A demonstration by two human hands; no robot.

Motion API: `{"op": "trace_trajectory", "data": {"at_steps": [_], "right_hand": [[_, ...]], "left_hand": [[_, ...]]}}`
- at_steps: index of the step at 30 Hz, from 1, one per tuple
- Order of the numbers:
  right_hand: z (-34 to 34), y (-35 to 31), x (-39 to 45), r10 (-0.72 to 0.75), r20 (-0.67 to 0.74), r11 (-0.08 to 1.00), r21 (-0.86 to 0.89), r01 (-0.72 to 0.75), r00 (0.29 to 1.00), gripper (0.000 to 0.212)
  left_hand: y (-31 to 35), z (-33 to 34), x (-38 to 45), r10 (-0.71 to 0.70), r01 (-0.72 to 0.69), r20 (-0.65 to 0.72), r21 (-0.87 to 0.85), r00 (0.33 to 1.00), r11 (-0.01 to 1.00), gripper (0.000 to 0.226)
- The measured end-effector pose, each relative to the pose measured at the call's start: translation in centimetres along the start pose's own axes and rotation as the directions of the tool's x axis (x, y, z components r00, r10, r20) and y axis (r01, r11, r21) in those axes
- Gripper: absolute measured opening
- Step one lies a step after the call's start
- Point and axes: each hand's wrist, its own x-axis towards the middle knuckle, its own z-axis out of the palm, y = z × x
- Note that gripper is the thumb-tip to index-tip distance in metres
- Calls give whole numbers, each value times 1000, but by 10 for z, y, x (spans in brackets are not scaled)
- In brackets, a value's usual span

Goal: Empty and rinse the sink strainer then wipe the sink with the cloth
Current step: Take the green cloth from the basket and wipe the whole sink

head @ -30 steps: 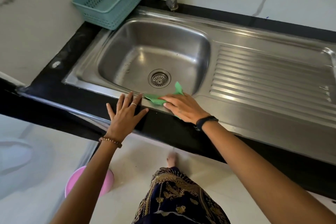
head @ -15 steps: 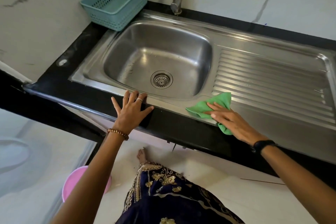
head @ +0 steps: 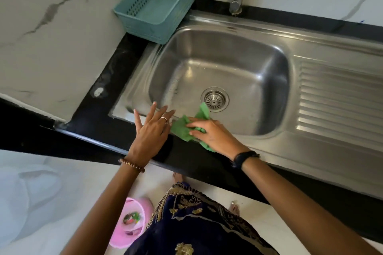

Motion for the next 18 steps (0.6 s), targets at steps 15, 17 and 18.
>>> {"op": "trace_trajectory", "data": {"at_steps": [15,17,18], "right_hand": [[-22,11,-50,229,-94,972,79,-222,969,29],[-18,4,-38,223,-83,975,34,-220,971,32],[-14,-2,-28,208,-73,978,-2,-209,975,34]], "left_hand": [[-75,-29,62,373,-353,266,-121,889,928,39],[-76,-31,63,347,-324,243,-128,906,937,38],[-77,-33,62,323,-302,217,-126,921,945,40]]}}
